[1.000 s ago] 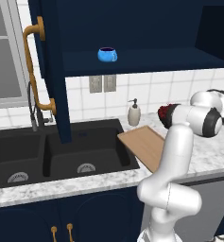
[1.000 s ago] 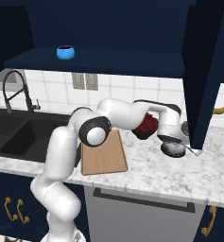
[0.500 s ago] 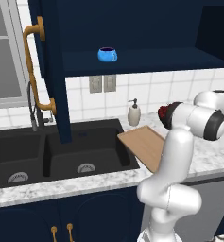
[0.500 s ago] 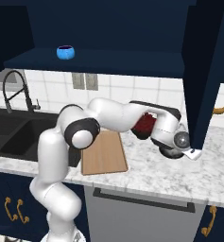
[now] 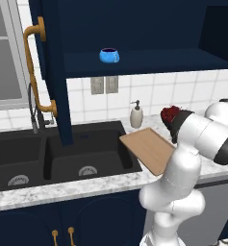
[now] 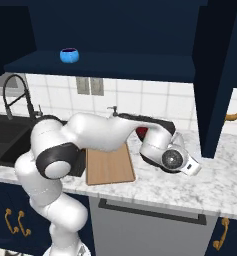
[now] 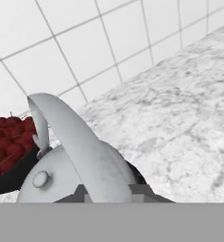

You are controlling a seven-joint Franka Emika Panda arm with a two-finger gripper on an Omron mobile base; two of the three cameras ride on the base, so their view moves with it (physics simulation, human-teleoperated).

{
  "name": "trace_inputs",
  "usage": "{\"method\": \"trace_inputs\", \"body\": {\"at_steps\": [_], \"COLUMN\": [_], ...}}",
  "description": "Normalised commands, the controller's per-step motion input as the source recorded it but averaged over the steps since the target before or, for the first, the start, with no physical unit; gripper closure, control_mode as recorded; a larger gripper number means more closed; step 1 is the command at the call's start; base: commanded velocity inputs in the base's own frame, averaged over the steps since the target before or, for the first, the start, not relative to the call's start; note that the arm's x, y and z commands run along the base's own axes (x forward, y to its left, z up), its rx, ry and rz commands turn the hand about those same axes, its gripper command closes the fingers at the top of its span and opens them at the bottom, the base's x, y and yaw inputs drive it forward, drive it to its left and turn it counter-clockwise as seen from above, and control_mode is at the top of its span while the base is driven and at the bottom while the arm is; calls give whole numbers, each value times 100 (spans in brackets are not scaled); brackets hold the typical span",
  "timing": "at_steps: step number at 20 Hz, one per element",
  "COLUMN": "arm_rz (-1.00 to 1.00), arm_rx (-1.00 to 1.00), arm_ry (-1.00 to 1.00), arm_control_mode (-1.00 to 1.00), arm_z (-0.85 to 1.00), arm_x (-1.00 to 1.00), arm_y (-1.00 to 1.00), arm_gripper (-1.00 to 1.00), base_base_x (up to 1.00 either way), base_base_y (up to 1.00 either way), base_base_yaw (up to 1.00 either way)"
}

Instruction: Pick the kettle from the counter and place it on the tray. Then pick the mug from the cabinet and place it on the tray. Then close the cabinet doors.

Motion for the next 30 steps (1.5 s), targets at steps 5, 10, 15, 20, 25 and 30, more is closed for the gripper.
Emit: {"method": "trace_inputs", "body": {"at_steps": [5,10,15,20,25,30], "arm_rz": [1,5,10,12,13,6], "arm_rx": [-3,0,0,3,13,16], "arm_ry": [8,23,20,0,0,-1], "arm_control_mode": [-100,-100,-100,-100,-100,-100], "arm_z": [45,56,56,58,24,0], "arm_x": [-29,-13,-4,-1,10,47], "arm_y": [76,73,67,58,55,56], "arm_gripper": [100,100,100,100,100,100], "base_base_x": [0,0,0,0,0,0], "base_base_y": [0,0,0,0,0,0], "base_base_yaw": [0,0,0,0,0,0]}}
